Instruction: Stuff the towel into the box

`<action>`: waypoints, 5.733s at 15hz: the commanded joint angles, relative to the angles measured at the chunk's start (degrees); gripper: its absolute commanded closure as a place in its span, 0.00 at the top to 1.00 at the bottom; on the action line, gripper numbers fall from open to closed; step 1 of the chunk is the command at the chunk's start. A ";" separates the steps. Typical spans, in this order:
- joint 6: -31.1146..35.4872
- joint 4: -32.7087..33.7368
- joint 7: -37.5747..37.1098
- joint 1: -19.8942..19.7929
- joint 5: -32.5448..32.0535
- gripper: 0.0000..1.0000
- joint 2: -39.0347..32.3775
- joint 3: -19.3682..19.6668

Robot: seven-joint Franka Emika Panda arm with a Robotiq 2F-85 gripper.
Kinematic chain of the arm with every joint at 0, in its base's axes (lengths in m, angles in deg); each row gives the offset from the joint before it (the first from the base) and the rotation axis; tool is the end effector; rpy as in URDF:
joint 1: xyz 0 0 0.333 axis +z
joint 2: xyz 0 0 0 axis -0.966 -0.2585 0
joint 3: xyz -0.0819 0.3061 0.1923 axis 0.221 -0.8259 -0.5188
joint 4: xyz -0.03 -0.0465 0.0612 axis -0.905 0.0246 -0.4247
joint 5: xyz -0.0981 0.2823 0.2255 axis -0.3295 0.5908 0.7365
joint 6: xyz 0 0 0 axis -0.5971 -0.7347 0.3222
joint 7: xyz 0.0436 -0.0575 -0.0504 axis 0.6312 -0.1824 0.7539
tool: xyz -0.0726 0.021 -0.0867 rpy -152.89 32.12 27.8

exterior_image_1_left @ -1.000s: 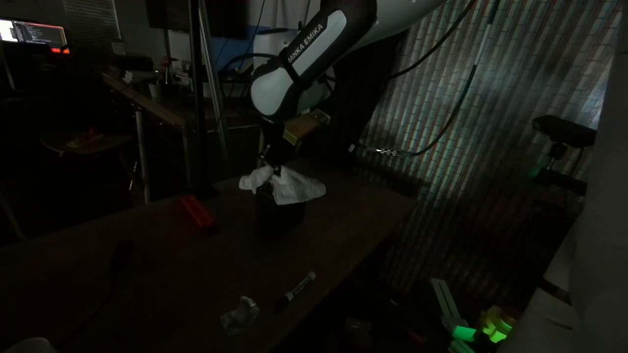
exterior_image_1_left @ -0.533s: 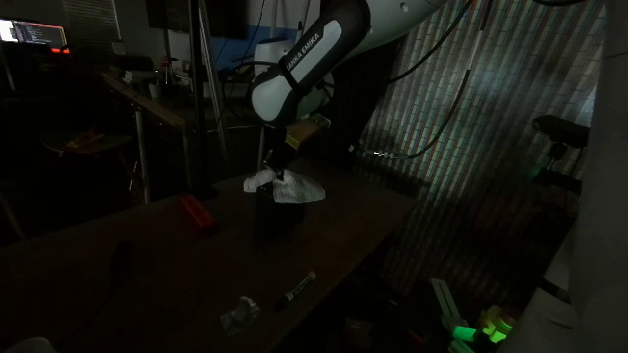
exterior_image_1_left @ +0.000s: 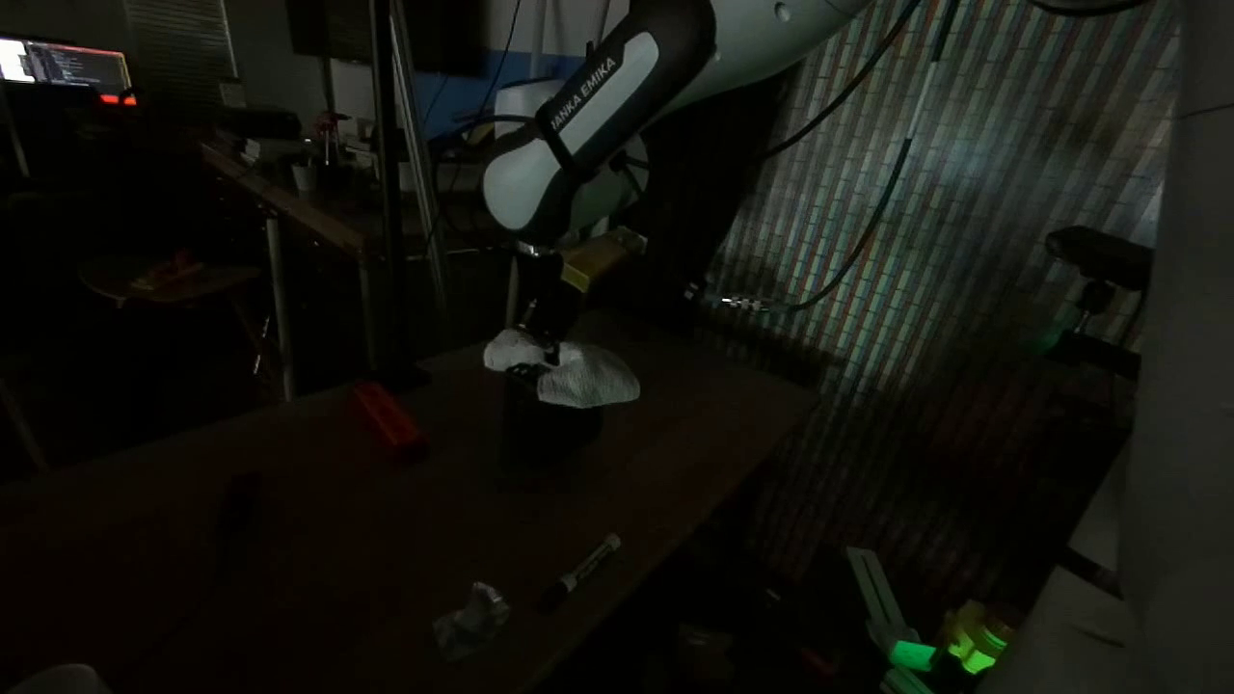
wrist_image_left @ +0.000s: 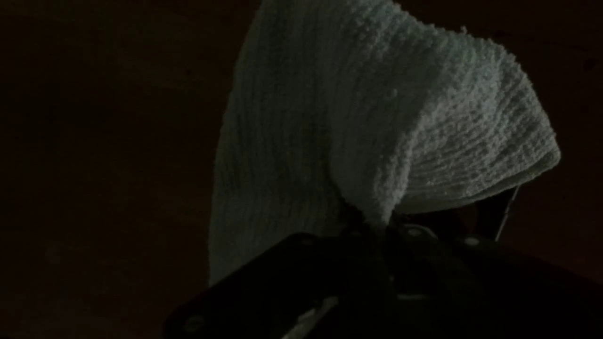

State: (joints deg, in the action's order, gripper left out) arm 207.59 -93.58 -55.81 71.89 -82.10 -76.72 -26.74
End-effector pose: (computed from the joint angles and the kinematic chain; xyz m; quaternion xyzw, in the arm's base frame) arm 0.6079 -0.0706 0.3694 0.9878 0.1150 -0.0111 0.1043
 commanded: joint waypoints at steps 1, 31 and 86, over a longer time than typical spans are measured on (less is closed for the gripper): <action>-3.83 0.17 3.31 -0.68 3.04 0.02 -0.32 -0.75; -9.45 5.29 0.30 -1.52 18.96 0.50 -3.37 -2.02; -6.03 2.59 -28.87 3.21 7.93 0.00 -7.68 0.99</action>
State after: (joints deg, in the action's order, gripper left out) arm 200.67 -91.80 -86.11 74.97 -76.35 -83.55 -25.78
